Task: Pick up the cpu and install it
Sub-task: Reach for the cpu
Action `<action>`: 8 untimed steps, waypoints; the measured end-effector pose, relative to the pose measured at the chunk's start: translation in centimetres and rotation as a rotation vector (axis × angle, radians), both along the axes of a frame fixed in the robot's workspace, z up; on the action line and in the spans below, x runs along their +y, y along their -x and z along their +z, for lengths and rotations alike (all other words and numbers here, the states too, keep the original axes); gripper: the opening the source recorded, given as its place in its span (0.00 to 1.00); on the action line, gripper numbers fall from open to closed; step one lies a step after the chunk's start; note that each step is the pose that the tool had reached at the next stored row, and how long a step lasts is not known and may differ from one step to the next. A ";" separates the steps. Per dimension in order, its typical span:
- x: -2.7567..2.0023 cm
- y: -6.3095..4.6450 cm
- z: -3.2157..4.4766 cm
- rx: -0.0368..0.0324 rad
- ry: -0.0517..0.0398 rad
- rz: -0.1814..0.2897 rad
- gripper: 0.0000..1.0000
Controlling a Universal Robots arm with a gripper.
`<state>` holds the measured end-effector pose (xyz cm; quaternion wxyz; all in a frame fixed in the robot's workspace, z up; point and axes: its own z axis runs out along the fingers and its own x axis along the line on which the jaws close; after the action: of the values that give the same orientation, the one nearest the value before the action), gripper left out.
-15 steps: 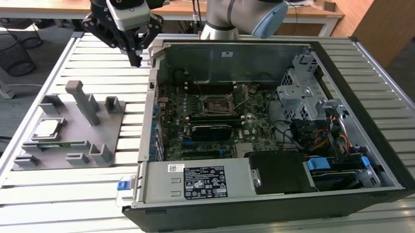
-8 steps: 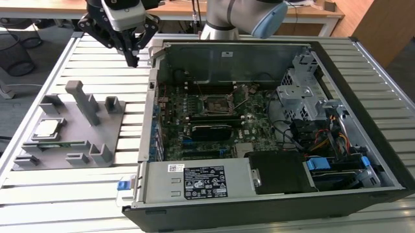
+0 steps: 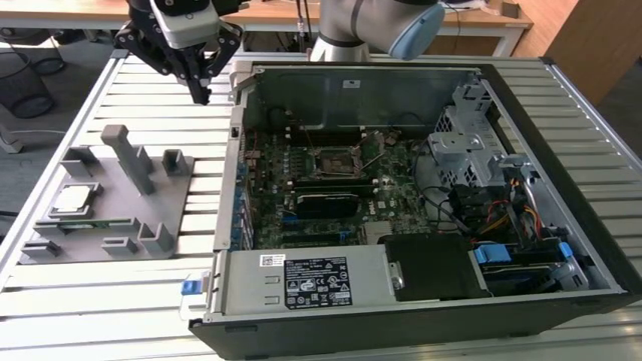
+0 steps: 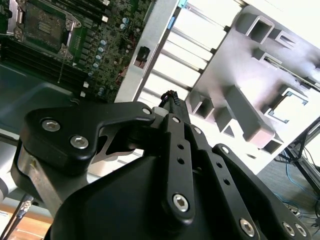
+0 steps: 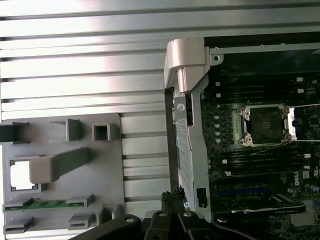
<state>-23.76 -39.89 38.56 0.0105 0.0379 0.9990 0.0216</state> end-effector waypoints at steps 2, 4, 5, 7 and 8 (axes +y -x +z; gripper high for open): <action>0.00 0.1 -0.01 0.0001 0.0000 0.000 0.11; 0.00 0.2 -0.02 0.0002 0.0000 0.000 0.11; 0.00 0.2 -0.02 0.0003 0.0000 0.000 0.11; 0.00 0.4 -0.03 0.0007 0.0000 0.000 0.11; 0.00 0.5 -0.04 0.0007 0.0000 0.000 0.11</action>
<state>-24.23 -39.89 38.51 0.0101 0.0380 0.9990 0.0216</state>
